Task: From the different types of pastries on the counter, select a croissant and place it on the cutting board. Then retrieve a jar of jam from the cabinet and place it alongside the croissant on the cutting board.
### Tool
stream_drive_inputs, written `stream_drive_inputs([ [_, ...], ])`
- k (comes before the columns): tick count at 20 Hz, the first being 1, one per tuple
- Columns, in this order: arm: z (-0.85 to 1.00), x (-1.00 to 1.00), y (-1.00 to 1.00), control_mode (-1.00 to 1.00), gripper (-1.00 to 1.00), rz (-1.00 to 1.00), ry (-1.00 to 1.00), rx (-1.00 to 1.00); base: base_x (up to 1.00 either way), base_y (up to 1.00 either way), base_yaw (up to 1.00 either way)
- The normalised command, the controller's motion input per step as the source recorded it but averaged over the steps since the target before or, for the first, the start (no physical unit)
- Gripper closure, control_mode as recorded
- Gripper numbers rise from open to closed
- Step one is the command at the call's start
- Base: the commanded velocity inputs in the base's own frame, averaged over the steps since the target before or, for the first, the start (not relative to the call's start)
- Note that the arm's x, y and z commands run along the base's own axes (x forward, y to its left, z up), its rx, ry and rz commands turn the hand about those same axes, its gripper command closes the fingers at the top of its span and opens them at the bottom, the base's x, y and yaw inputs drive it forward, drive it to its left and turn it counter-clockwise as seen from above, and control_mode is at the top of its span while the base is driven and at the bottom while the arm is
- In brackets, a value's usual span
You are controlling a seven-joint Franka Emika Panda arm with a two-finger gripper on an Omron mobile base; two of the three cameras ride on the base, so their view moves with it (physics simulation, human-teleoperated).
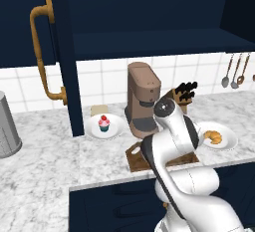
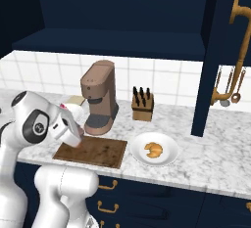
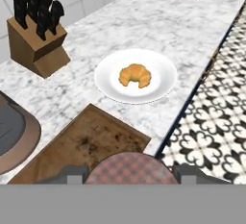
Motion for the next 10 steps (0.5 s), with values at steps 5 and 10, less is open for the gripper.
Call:
stream_drive_inputs([
  [5, -0.42, 0.24, -0.01, -1.00, 1.00, 0.01, -0.09, 0.00, 0.00, 0.00, 0.00],
  [10, -0.40, 0.26, 0.00, -1.00, 1.00, 0.00, -0.12, 0.00, 0.00, 0.00, 0.00],
])
